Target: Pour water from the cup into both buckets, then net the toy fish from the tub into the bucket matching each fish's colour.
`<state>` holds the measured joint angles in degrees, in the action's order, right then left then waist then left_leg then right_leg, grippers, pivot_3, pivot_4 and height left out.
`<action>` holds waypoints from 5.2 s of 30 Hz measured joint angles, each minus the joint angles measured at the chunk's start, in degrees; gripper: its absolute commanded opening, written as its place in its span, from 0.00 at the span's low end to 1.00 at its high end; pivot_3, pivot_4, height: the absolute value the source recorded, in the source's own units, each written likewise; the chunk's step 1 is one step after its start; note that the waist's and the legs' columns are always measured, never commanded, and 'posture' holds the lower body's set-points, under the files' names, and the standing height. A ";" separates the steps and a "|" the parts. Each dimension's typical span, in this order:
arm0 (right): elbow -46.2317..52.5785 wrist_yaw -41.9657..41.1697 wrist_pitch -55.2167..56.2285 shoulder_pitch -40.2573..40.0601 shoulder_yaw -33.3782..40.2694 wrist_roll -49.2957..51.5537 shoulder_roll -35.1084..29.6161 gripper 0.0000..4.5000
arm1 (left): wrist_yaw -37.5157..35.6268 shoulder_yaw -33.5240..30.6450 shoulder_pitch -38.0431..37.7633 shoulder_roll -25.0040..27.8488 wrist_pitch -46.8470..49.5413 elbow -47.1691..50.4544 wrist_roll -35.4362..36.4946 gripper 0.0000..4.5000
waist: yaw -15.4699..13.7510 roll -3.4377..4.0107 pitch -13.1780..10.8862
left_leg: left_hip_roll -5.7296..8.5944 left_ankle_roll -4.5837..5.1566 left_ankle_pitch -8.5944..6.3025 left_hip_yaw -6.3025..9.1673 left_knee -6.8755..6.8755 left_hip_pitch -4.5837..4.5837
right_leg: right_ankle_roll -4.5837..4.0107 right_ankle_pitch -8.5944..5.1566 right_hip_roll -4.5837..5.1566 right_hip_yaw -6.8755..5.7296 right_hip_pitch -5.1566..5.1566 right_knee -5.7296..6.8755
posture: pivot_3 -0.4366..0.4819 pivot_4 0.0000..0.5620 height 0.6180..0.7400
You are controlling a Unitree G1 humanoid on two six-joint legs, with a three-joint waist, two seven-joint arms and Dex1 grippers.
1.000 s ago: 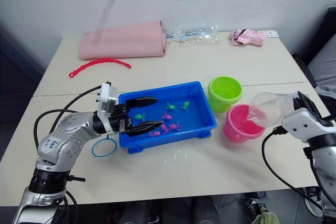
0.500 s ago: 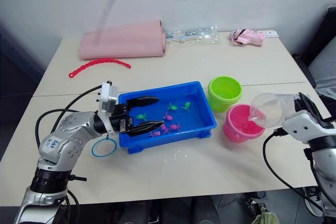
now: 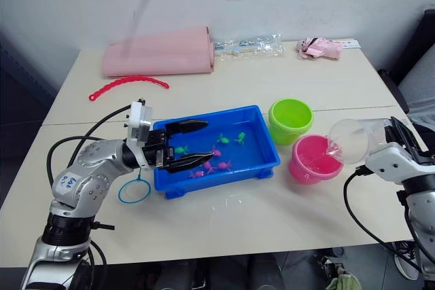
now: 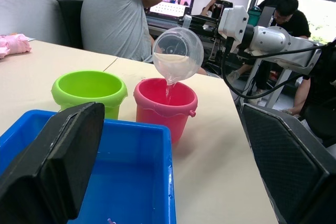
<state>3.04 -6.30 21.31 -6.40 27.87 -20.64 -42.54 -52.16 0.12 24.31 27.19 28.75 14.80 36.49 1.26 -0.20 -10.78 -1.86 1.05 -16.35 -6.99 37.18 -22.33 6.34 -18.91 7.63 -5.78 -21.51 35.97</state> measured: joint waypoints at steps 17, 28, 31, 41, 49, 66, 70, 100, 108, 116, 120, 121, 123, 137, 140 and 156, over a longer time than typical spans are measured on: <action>0.16 -5.12 -7.58 1.33 0.84 16.56 3.79 0.00 | -0.15 0.06 -0.01 -0.07 -0.02 -0.33 -0.02 1.00 | -0.01 0.00 0.00 | 0.00 0.03 0.03 0.03 0.02 0.00 | 0.00 0.00 0.01 -0.02 0.03 0.02 | 0.48 0.27 1.00; 2.25 -7.19 -20.33 7.77 3.42 26.81 4.70 0.00 | 0.87 -2.00 1.92 0.73 0.80 -4.20 -0.15 1.00 | 0.32 0.01 0.00 | 0.01 0.06 0.04 0.01 0.04 0.01 | 0.03 0.02 0.02 0.00 0.01 0.07 | 0.48 0.27 1.00; 0.83 -9.03 -24.14 15.05 1.83 27.65 1.29 0.00 | 1.49 -3.29 3.10 0.82 1.29 -4.89 0.17 1.00 | 0.46 0.01 0.00 | 0.01 0.09 0.06 -0.01 0.04 0.04 | 0.04 0.03 0.02 0.01 0.01 0.10 | 0.48 0.27 1.00; -4.41 -12.39 -30.33 28.40 -10.68 24.46 -0.08 0.00 | 4.64 -4.03 6.04 0.37 1.52 -8.27 -0.96 1.00 | -0.33 0.00 -0.01 | 0.07 0.11 0.07 0.06 0.04 -0.14 | 0.11 0.06 0.06 -0.09 -0.01 0.04 | 0.48 0.27 1.00; -12.86 -9.64 -22.91 34.27 -17.25 14.26 -1.74 0.00 | 6.29 -3.39 6.27 0.37 0.79 -9.00 -4.30 1.00 | -0.45 -0.01 -0.01 | 0.05 0.10 0.07 0.02 0.04 -0.14 | 0.12 0.07 0.03 -0.08 -0.04 0.02 | 0.48 0.27 1.00; -25.22 -2.41 -9.23 38.57 -23.42 0.93 -3.52 0.00 | 6.62 -3.39 6.33 -0.89 0.51 -8.74 -5.24 1.00 | -0.12 -0.01 -0.01 | 0.05 0.08 0.08 0.01 0.08 -0.14 | 0.12 0.07 0.04 -0.07 -0.04 0.02 | 0.48 0.27 1.00; -25.78 -0.96 -7.43 39.06 -24.08 -0.97 -4.14 0.00 | 6.93 -3.39 6.28 -1.14 0.51 -8.68 -5.23 1.00 | 0.18 -0.01 -0.01 | 0.05 0.08 0.09 0.01 0.08 -0.14 | 0.12 0.07 0.03 -0.07 -0.04 0.03 | 0.48 0.27 1.00; -32.48 9.94 2.60 41.92 -30.24 -13.51 -6.57 0.00 | 7.33 -3.39 4.33 -1.71 -1.35 -8.35 -5.24 1.00 | 0.32 -0.01 -0.01 | 0.04 0.05 0.10 0.01 0.10 -0.13 | 0.12 0.07 0.04 -0.05 -0.04 0.02 | 0.48 0.27 1.00; -32.51 13.84 4.81 42.75 -32.43 -18.02 -8.32 0.00 | 7.37 -3.39 4.33 -1.83 -1.52 -8.36 -5.41 1.00 | 0.38 -0.01 -0.01 | 0.03 0.03 0.11 0.01 0.10 -0.13 | 0.12 0.07 0.03 -0.04 -0.04 0.02 | 0.48 0.27 1.00; -32.47 15.12 5.02 43.61 -32.63 -19.71 -8.32 0.00 | 7.43 -3.39 4.27 -2.11 -1.89 -8.36 -5.47 1.00 | 0.34 -0.01 -0.01 | 0.04 0.02 0.12 0.01 0.10 -0.13 | 0.12 0.07 0.03 -0.04 -0.04 0.02 | 0.48 0.27 1.00; -32.43 15.39 5.07 44.04 -32.85 -20.58 -8.32 0.00 | 7.44 -3.39 4.13 -2.15 -2.11 -8.36 -5.48 1.00 | 0.34 -0.01 -0.01 | 0.04 0.02 0.12 0.01 0.10 -0.13 | 0.12 0.07 0.03 -0.04 -0.04 0.02 | 0.48 0.27 1.00; -32.35 15.41 5.18 44.31 -33.27 -21.24 -8.34 0.00 | 7.44 -3.39 4.07 -2.15 -2.20 -8.36 -5.49 1.00 | 0.36 -0.01 -0.01 | 0.03 0.02 0.12 0.01 0.10 -0.13 | 0.12 0.07 0.03 -0.04 -0.04 0.02 | 0.48 0.27 1.00; -32.07 15.38 5.66 44.34 -34.16 -21.91 -8.47 0.00 | 7.48 -3.41 3.98 -2.25 -2.24 -8.36 -5.44 1.00 | 0.39 -0.01 -0.01 | 0.03 0.02 0.12 0.01 0.09 -0.12 | 0.12 0.07 0.02 -0.04 -0.04 0.02 | 0.48 0.27 1.00; -29.94 0.96 -3.40 41.84 -24.08 4.09 -0.62 0.00 | 5.64 -4.33 3.01 -1.29 -2.63 -6.80 -4.77 1.00 | 0.23 -0.02 -0.02 | 0.03 0.06 0.13 0.07 0.11 -0.15 | 0.13 0.08 0.02 -0.10 0.01 0.05 | 0.48 0.27 1.00; -28.13 -2.16 -8.06 40.64 -19.20 11.84 0.86 0.00 | 5.00 -4.42 2.93 -1.29 -2.63 -6.58 -4.64 1.00 | 0.17 -0.02 -0.01 | 0.04 0.07 0.12 0.09 0.11 -0.15 | 0.13 0.08 0.03 -0.12 0.03 0.06 | 0.48 0.27 1.00; -26.15 -8.08 -31.98 25.91 3.79 42.93 12.12 0.00 | -2.20 -2.83 7.03 0.11 0.87 0.55 2.81 1.00 | 0.22 -0.01 -0.01 | 0.08 0.15 0.14 0.06 0.11 -0.08 | 0.14 0.08 0.04 -0.06 0.05 0.05 | 0.48 0.27 1.00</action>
<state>-23.11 -14.38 -10.68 19.51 31.66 22.29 -30.42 -54.36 -2.71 31.34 27.29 29.62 15.35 39.30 1.49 -0.21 -10.79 -1.78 1.20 -16.21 -6.93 37.29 -22.41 6.48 -18.83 7.67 -5.84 -21.46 36.01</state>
